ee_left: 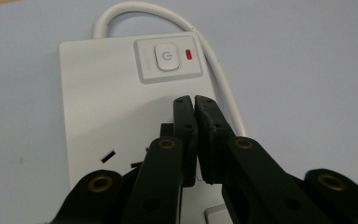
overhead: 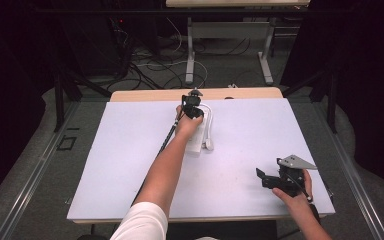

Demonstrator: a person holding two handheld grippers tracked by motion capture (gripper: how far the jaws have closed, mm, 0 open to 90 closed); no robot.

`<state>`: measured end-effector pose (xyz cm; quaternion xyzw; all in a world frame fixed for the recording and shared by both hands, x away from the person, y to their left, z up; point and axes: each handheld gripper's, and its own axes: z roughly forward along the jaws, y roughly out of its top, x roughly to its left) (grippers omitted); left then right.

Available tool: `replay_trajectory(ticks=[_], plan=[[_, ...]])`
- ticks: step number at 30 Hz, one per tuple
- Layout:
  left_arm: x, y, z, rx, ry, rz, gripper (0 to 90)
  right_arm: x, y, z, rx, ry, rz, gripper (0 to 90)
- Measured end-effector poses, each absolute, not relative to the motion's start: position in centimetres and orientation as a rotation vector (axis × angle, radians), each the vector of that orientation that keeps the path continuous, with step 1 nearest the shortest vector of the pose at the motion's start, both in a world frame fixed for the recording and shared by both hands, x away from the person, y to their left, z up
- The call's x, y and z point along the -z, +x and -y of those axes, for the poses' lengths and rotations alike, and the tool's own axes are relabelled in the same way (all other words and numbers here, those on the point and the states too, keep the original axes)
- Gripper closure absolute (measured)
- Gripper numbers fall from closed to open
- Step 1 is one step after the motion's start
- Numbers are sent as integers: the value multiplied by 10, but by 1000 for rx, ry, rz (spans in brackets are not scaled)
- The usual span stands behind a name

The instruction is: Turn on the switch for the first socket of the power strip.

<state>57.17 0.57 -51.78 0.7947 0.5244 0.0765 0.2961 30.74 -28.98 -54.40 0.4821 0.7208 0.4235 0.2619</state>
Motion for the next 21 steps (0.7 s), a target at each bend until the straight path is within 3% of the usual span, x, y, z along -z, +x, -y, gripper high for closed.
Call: replay_trajectory(ticks=[21], plan=[[521, 573, -6, -212, 2103, -1398, 900, 544, 308, 289, -1139, 1296, -1956, 126]])
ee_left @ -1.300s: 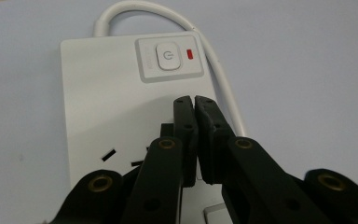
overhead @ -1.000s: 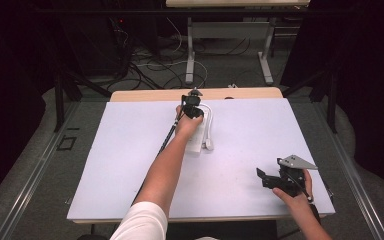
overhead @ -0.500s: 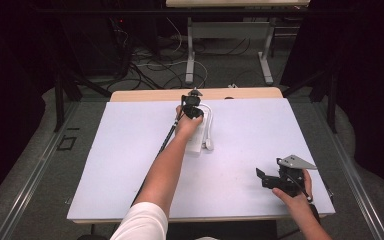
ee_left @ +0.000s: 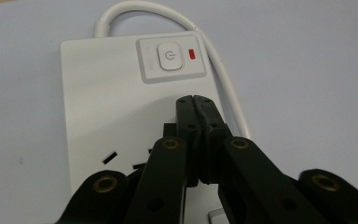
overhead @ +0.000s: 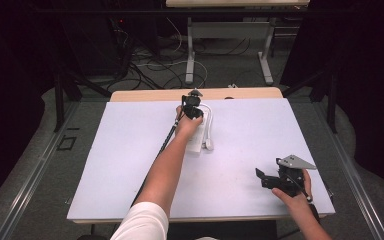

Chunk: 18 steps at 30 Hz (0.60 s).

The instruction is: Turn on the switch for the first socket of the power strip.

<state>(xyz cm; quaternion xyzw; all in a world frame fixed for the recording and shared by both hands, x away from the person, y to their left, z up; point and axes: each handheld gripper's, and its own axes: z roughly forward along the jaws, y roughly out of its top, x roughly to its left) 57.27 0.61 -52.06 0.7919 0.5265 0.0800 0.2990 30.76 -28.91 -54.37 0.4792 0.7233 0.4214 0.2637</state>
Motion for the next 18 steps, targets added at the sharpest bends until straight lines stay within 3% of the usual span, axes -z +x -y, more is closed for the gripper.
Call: replay_trajectory(ticks=[18], plan=[[520, 572, -6, -218, 2113, -1396, 900, 545, 308, 289, -1147, 1302, -1954, 126]])
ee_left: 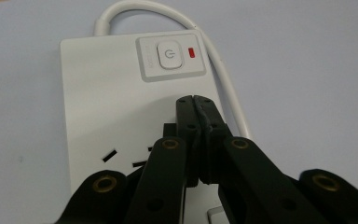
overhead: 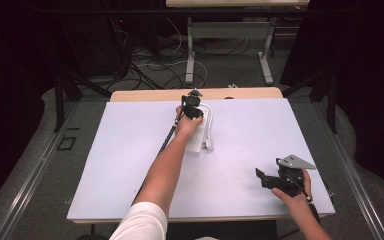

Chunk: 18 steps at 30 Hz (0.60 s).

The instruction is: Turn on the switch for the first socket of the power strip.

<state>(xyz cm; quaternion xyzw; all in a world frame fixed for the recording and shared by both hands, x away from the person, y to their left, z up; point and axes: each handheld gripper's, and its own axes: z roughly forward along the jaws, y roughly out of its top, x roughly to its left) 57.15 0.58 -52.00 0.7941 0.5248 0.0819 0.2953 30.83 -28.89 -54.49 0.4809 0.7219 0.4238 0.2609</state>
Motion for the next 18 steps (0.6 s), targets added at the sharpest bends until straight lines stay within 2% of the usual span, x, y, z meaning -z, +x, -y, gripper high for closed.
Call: replay_trajectory(ticks=[18], plan=[[509, 567, -5, -227, 2124, -1375, 885, 546, 309, 290, -1145, 1318, -1947, 127]])
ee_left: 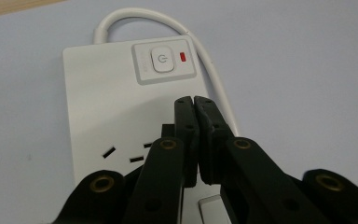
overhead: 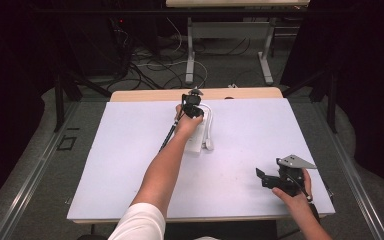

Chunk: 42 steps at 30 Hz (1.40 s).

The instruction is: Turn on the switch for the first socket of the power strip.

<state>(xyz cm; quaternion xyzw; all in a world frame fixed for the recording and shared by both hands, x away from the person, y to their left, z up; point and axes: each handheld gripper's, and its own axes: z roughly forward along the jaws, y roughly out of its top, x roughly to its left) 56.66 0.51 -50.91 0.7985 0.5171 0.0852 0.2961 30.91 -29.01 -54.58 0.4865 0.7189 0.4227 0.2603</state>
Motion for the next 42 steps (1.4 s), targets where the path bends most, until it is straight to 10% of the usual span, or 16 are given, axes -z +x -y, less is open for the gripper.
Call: replay_trajectory(ticks=[42], plan=[[480, 544, 0, -240, 2171, -1270, 504, 547, 312, 294, -1150, 1319, -1947, 133]])
